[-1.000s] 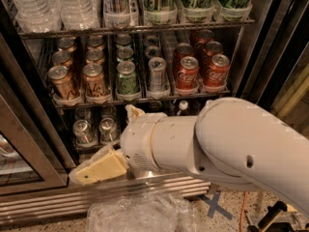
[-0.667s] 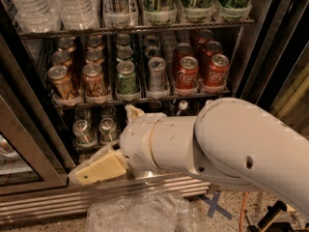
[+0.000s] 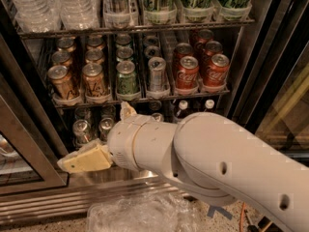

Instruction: Pick orange can from middle shelf of fridge

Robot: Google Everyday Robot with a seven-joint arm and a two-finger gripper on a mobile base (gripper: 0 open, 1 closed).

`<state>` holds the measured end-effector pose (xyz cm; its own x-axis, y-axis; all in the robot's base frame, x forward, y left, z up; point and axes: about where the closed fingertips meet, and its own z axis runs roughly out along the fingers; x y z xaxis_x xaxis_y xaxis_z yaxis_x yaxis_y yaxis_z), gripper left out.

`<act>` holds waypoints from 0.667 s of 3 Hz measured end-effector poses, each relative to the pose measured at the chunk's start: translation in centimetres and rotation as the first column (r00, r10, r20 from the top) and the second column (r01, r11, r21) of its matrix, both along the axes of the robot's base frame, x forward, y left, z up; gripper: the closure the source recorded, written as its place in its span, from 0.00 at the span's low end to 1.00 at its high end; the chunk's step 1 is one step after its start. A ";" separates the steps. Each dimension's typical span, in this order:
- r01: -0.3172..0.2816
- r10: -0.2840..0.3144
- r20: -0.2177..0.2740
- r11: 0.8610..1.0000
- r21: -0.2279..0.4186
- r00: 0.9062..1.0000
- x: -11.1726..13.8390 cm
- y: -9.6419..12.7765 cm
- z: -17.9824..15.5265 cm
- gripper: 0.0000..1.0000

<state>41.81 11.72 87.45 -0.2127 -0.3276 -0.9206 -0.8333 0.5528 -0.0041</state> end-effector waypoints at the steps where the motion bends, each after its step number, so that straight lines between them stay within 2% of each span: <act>1: 0.050 -0.051 0.025 0.999 0.013 0.998 2.7 1.8 -1.5 0.00; 2: 0.103 -0.104 0.047 0.994 0.033 0.993 5.2 3.7 -2.4 0.00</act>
Offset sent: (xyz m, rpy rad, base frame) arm 0.1004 0.0478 -0.0533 0.0424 -0.0985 -0.2625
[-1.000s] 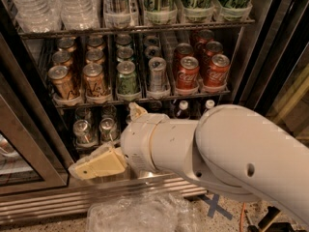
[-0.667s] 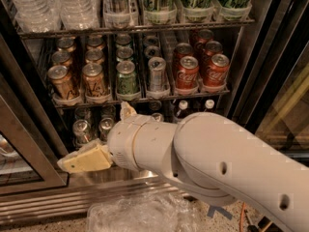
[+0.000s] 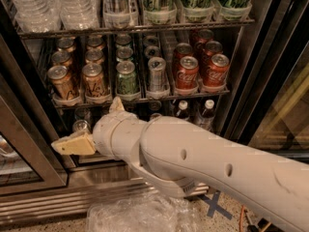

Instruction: Pick orange can from middle shelf of fridge

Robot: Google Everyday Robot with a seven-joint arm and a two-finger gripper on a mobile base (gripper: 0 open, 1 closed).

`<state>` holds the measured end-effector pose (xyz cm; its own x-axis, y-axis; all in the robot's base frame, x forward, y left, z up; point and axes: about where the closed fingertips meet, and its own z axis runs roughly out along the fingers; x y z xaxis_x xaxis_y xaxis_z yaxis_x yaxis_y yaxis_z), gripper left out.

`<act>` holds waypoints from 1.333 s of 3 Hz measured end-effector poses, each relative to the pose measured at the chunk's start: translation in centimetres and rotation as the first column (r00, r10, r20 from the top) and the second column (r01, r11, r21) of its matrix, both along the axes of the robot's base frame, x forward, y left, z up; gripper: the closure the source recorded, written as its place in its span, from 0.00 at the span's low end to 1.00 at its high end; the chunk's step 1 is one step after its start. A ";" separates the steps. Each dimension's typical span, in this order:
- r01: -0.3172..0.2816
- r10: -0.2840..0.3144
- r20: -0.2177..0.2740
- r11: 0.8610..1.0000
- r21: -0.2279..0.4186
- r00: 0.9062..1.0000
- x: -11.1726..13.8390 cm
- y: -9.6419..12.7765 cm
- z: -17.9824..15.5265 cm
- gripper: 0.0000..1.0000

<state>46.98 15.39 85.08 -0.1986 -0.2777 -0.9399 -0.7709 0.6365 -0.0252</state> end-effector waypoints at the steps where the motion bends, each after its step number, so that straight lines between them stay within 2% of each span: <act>1: 0.053 -0.054 0.025 0.998 0.033 0.998 2.1 1.7 -0.4 0.00; 2: 0.123 -0.124 0.025 0.991 0.050 0.992 4.6 2.4 -1.6 0.00; 3: 0.155 -0.157 0.030 0.987 0.043 0.987 5.2 1.8 -1.7 0.00; 4: 0.151 -0.153 0.029 0.988 0.043 0.988 5.2 1.9 -1.8 0.00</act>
Offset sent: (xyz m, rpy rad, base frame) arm 0.0825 0.0320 -0.0384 0.0665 -0.0257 -0.2260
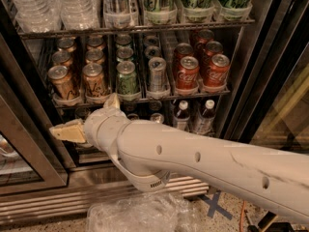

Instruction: Pick orange can from middle shelf of fridge

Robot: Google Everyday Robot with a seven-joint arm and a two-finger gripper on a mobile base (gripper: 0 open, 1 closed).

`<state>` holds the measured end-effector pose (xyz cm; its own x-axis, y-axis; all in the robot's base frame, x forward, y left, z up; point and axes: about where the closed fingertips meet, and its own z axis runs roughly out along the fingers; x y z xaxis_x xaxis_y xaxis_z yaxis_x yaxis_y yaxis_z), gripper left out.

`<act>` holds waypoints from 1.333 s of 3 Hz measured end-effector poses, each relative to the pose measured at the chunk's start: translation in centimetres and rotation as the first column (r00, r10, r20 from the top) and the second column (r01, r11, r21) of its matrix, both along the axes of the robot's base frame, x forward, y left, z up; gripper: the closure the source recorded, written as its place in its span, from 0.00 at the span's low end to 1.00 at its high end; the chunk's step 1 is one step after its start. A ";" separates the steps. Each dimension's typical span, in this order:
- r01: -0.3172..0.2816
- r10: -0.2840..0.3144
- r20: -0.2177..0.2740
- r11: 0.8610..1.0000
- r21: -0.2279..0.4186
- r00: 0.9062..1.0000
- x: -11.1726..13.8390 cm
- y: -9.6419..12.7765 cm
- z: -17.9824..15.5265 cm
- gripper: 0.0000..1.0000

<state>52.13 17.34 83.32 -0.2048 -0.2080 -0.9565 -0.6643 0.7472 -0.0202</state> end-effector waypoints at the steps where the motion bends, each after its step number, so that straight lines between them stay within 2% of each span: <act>1: -0.007 0.007 0.001 1.000 0.020 1.000 0.2 0.9 -0.7 0.00; 3: 0.056 -0.057 0.048 0.998 0.038 0.997 0.8 1.5 -1.1 0.00; 4: 0.088 -0.091 0.082 0.996 0.034 0.992 1.1 1.5 -0.9 0.04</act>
Offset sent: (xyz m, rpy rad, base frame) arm 0.0113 0.0155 -0.0181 0.0420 -0.0358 -0.0562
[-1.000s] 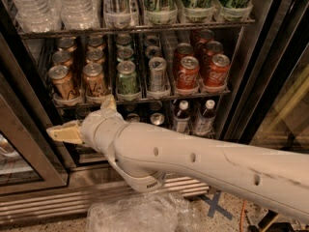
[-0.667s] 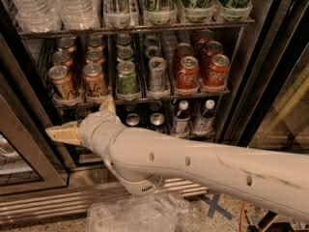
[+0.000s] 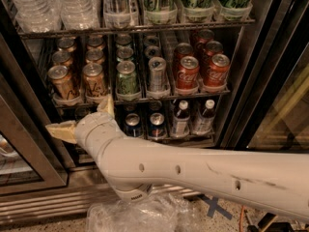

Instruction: Pick orange can from middle shelf of fridge

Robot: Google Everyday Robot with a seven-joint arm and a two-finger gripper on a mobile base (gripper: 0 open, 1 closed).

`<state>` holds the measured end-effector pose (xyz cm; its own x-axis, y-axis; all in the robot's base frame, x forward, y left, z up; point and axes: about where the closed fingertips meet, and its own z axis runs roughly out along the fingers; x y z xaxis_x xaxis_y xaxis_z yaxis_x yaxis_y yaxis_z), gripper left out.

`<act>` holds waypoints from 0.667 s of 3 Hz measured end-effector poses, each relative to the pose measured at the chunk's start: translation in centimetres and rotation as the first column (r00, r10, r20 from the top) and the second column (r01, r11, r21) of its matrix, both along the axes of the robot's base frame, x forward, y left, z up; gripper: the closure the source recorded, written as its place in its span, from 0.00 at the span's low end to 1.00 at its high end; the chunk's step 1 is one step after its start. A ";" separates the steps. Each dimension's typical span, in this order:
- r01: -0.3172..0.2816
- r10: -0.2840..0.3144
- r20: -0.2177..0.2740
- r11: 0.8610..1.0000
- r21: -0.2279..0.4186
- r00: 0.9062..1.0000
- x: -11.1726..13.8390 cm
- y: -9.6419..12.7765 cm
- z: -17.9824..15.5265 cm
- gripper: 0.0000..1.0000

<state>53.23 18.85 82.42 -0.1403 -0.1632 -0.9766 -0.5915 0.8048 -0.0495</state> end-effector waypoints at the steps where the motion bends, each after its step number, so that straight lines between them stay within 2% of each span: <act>1: 0.031 -0.030 0.031 0.999 -0.018 0.999 0.2 -0.1 0.2 0.04; 2: 0.067 -0.065 0.055 0.997 -0.043 0.996 0.5 -0.2 0.1 0.04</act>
Offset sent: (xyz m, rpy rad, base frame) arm 0.0089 -0.0039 0.0001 -0.0777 -0.0812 -0.1142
